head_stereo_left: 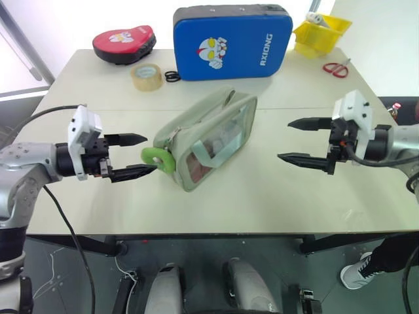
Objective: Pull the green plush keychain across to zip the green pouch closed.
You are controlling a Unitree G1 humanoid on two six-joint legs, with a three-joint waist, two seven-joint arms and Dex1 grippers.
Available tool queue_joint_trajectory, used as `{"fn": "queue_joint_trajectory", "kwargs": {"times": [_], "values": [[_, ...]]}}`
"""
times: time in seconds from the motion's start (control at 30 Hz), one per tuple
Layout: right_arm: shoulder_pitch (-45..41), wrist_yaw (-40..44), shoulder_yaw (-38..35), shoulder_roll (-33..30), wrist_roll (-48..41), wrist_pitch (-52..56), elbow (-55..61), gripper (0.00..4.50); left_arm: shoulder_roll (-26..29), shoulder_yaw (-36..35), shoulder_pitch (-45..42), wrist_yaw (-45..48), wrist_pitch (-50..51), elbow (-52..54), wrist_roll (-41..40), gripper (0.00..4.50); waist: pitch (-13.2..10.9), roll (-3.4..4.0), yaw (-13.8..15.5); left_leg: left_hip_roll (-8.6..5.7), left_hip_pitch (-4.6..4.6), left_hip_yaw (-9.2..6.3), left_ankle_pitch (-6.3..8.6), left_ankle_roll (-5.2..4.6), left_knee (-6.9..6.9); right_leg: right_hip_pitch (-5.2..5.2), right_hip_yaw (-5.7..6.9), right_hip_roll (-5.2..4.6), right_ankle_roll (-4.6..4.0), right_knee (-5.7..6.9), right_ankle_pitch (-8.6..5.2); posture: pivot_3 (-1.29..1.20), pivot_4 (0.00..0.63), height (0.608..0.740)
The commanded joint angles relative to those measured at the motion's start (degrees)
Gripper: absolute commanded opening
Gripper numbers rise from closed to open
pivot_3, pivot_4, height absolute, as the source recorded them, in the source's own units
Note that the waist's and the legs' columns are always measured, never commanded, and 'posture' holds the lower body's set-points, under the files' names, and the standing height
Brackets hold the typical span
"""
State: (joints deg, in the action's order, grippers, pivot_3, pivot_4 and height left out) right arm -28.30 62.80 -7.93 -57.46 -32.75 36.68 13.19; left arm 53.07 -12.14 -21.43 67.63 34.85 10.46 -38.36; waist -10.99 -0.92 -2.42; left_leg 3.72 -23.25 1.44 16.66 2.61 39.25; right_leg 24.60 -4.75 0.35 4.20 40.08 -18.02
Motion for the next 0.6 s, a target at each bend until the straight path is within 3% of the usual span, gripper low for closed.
{"fn": "queue_joint_trajectory", "kwargs": {"times": [0.03,0.6], "values": [[-0.3,0.9,-1.3,-1.0,-0.6,-0.3,1.5,4.5,1.4,-1.3,-1.1,0.5,1.4,1.2,-1.7,4.48,0.0,0.0,0.0,0.0,0.0,0.0,0.0,0.0,0.0,0.0,0.0,0.0,0.0,0.0,0.0,0.0,0.15,0.737],[1.0,2.1,-3.0,-1.5,-1.1,-0.1,3.1,4.5,2.1,-1.6,-1.4,2.4,-0.5,-0.6,-0.5,4.48,0.0,0.0,0.0,0.0,0.0,0.0,0.0,0.0,0.0,0.0,0.0,0.0,0.0,0.0,0.0,0.0,0.15,0.737]]}}
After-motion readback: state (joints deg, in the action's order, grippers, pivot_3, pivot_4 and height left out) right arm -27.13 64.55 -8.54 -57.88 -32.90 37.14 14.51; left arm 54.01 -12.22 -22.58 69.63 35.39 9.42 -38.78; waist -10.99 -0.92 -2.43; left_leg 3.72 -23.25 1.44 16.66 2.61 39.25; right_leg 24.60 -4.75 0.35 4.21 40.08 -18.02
